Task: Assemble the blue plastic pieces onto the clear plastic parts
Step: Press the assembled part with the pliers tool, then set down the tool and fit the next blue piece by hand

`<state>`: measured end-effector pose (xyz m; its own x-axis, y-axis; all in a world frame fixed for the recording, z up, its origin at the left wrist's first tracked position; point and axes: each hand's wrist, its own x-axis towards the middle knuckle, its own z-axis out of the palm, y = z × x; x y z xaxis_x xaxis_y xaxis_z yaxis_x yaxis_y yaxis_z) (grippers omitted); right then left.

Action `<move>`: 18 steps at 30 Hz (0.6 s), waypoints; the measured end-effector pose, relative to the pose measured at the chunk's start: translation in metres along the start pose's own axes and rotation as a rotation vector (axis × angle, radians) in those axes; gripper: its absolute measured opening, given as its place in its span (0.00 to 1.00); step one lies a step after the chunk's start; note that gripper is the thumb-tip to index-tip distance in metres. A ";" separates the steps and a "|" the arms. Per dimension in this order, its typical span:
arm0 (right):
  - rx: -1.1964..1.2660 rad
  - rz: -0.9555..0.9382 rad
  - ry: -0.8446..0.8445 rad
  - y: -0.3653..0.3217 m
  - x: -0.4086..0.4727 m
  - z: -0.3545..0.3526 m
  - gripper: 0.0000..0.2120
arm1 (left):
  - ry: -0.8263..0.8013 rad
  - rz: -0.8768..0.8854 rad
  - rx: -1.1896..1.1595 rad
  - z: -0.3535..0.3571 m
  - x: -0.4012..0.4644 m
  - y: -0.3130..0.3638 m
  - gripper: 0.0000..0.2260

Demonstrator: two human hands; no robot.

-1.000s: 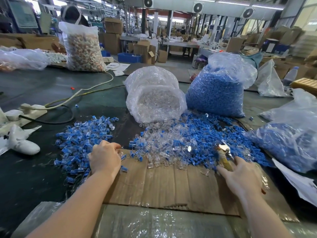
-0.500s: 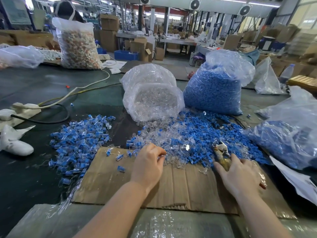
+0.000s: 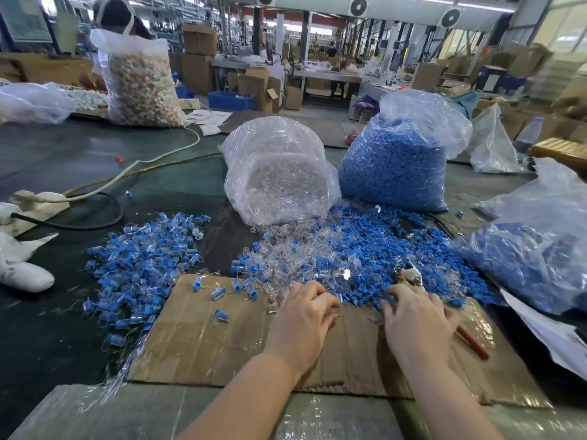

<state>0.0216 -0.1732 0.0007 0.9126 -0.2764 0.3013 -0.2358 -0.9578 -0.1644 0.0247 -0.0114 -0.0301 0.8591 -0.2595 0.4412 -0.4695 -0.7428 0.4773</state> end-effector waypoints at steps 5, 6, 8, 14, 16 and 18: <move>-0.049 0.061 -0.001 -0.005 0.008 0.003 0.13 | 0.011 -0.038 -0.023 -0.001 0.001 0.000 0.14; -0.040 0.060 -0.008 -0.006 0.010 0.004 0.12 | 0.003 -0.045 -0.029 -0.002 0.001 0.000 0.15; -0.011 0.049 -0.011 -0.008 0.013 0.004 0.09 | -0.001 -0.059 -0.051 -0.003 0.001 0.001 0.13; 0.200 -0.031 0.107 -0.020 0.008 0.004 0.04 | 0.048 -0.183 -0.153 -0.007 0.000 0.002 0.08; 0.348 -0.125 0.159 -0.032 -0.001 0.002 0.02 | 0.093 -0.244 -0.189 -0.008 0.000 0.001 0.07; 0.426 -0.201 0.132 -0.045 -0.011 0.003 0.01 | 0.123 -0.292 -0.240 -0.010 -0.001 0.000 0.06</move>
<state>0.0230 -0.1269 0.0015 0.8694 -0.1233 0.4785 0.1237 -0.8833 -0.4523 0.0215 -0.0052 -0.0231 0.9395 0.0281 0.3414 -0.2559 -0.6050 0.7539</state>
